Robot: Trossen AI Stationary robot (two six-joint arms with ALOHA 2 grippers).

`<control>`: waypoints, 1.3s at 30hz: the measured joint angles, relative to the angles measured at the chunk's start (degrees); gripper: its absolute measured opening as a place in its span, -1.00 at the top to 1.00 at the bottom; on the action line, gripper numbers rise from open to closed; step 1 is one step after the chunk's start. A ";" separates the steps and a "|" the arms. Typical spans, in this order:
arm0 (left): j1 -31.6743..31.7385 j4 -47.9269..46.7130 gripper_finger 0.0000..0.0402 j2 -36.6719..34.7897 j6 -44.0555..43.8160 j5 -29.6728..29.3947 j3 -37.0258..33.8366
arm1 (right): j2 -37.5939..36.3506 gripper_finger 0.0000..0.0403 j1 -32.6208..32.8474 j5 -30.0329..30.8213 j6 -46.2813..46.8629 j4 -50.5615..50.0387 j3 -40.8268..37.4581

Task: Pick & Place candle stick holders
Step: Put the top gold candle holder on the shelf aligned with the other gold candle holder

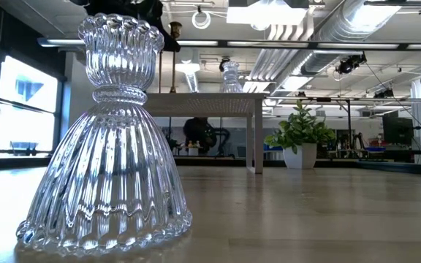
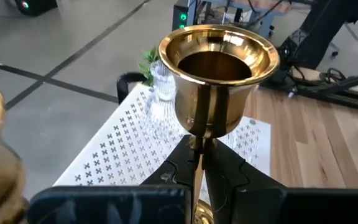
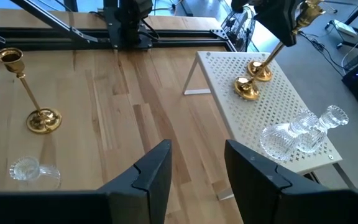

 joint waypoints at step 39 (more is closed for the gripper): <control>0.02 -1.10 0.95 -0.09 3.76 -7.78 -0.02 | 1.88 0.30 0.02 -1.70 -0.07 -0.04 0.00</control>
